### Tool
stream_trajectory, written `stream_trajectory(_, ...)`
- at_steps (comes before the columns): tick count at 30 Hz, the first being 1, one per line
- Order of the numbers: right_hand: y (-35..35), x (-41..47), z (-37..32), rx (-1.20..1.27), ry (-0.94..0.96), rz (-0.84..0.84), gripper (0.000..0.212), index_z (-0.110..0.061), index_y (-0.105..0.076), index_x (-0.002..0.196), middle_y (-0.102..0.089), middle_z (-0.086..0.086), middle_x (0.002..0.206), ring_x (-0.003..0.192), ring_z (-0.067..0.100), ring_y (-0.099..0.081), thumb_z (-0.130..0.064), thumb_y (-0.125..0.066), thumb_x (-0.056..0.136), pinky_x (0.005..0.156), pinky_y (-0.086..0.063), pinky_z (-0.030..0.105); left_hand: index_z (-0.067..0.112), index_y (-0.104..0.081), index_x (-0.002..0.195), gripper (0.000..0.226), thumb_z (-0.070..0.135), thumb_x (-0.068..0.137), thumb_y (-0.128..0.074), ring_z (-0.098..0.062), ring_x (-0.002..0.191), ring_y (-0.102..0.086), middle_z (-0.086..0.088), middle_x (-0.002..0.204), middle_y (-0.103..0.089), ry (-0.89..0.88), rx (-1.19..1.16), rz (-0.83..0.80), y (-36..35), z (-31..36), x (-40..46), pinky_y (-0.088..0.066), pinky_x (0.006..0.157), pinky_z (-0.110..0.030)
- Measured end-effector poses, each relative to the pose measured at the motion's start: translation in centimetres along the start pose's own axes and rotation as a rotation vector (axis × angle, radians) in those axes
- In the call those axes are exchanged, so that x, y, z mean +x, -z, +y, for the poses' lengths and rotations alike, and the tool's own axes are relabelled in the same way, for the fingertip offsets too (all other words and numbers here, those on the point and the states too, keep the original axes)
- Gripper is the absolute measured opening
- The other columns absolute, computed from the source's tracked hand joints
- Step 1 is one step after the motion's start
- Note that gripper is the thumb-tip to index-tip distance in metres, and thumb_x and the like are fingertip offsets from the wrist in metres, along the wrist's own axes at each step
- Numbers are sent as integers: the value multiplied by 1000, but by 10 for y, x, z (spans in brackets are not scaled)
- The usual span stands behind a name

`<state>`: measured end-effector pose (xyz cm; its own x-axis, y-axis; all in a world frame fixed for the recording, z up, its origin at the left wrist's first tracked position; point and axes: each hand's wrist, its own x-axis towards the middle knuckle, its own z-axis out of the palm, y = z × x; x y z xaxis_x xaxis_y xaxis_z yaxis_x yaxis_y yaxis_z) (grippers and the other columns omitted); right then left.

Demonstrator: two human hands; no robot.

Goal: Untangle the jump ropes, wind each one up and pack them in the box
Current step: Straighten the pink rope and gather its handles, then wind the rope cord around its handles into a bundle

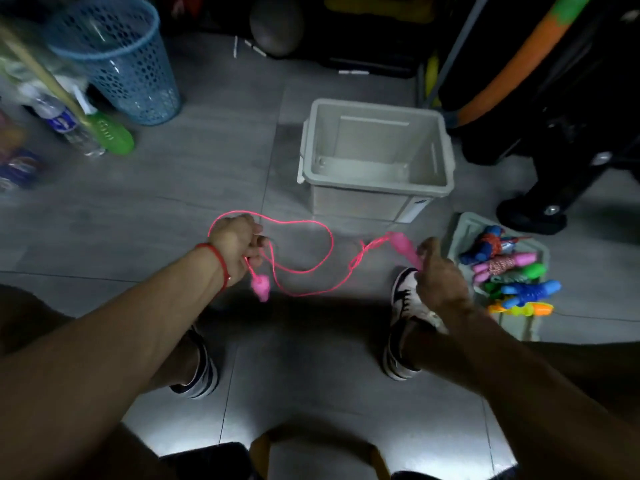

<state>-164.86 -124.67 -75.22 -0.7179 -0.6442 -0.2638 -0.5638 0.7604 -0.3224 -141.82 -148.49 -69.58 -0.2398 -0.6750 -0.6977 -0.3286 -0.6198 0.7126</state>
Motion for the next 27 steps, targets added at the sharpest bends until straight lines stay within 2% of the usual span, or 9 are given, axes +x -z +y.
stream_trajectory(2,34,-2,-6,76,66,92,50,-6,-43,131,-60,24,114,97,45,-62,7,-55,84,72,-41,40,10,-50,86,27,13,103,-30,-9,28,-26,-11,63,-52,-32,-7,-18,-3,6,-15,-26,43,-18)
stream_trajectory(5,74,-7,-11,92,153,174,51,-6,-45,136,-55,28,122,105,46,-58,5,-54,87,84,-44,43,10,-53,102,24,3,99,-30,-11,34,-28,-11,65,-55,-100,-27,-79,-2,13,-36,-27,44,-18)
stream_trajectory(9,120,-20,-36,196,136,258,37,-7,-52,130,-63,26,108,96,41,-61,-26,-59,99,81,-43,40,22,-54,108,11,19,102,-45,-16,39,-40,-11,69,-59,-169,-39,-172,3,22,-66,-36,52,-23)
stream_trajectory(13,156,-33,-68,514,196,272,31,-18,-49,97,-48,10,77,66,24,-48,-49,-50,98,63,-42,39,28,-55,111,10,30,104,-48,-18,43,-45,-10,73,-62,-186,-73,-225,8,30,-80,-41,55,-25)
stream_trajectory(16,169,-40,-94,790,216,129,11,-16,-47,96,-52,8,73,52,20,-53,-25,-49,102,51,-47,34,25,-53,113,11,25,104,-46,-19,47,-47,-11,75,-65,-131,-196,-303,11,41,-87,-44,58,-28)
stream_trajectory(19,159,-57,-126,908,240,-172,11,-5,-49,110,-69,17,91,68,26,-67,-5,-52,99,52,-51,34,20,-55,109,10,20,102,-48,-20,50,-49,-12,75,-67,-28,-324,-409,9,49,-98,-49,55,-30)
stream_trajectory(23,100,-81,-164,954,170,-481,24,2,-65,101,-67,35,110,100,43,-69,-19,-64,91,80,-55,44,9,-59,93,9,12,99,-52,-19,49,-51,-16,71,-65,68,-509,-475,1,60,-108,-57,52,-31)
stream_trajectory(25,68,-86,-170,1058,79,-613,46,5,-64,97,-60,47,103,96,52,-65,-40,-65,88,85,-52,50,6,-59,95,11,12,101,-51,-20,43,-54,-18,68,-62,72,-565,-442,-1,62,-108,-59,51,-33)
stream_trajectory(27,52,-93,-178,1262,-61,-671,37,1,-59,98,-66,34,89,80,39,-70,-34,-50,99,74,-58,35,9,-56,108,11,14,104,-46,-20,40,-57,-18,62,-63,13,-590,-371,1,61,-98,-60,51,-37)
